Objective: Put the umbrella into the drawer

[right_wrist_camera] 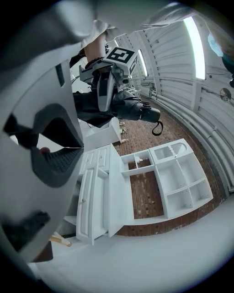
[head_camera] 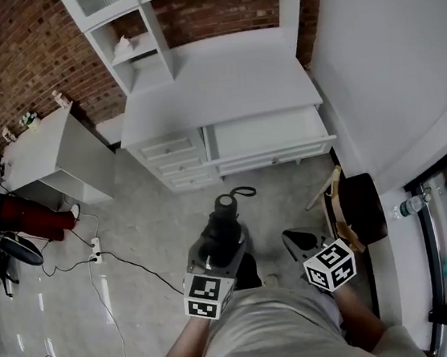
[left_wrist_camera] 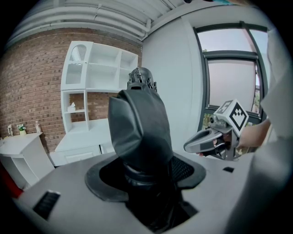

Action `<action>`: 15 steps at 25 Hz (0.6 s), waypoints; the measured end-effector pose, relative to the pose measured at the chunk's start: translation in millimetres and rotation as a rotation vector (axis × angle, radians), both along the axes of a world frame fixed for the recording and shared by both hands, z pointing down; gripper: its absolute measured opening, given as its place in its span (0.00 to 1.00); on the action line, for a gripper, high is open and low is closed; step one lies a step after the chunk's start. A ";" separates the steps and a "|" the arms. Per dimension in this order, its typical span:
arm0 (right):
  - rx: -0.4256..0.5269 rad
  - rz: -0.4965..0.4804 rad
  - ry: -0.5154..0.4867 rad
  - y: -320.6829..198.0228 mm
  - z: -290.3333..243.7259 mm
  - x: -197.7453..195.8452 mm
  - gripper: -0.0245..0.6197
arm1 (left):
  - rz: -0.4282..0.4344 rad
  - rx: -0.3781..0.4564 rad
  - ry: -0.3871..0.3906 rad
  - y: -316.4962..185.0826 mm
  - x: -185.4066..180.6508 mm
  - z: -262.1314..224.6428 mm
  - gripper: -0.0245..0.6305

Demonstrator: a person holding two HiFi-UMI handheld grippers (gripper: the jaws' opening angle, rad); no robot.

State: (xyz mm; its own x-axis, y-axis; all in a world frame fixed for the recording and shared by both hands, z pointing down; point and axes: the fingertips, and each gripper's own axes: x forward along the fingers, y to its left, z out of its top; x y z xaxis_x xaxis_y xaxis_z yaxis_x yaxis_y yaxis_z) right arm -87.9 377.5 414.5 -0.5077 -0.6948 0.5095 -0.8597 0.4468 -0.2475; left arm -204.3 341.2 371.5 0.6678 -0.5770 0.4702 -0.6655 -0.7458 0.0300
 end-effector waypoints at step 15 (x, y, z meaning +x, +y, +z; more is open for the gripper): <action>-0.017 0.016 -0.003 -82.5 12.0 15.2 0.08 | 0.014 -0.017 0.009 -89.4 18.7 10.0 0.47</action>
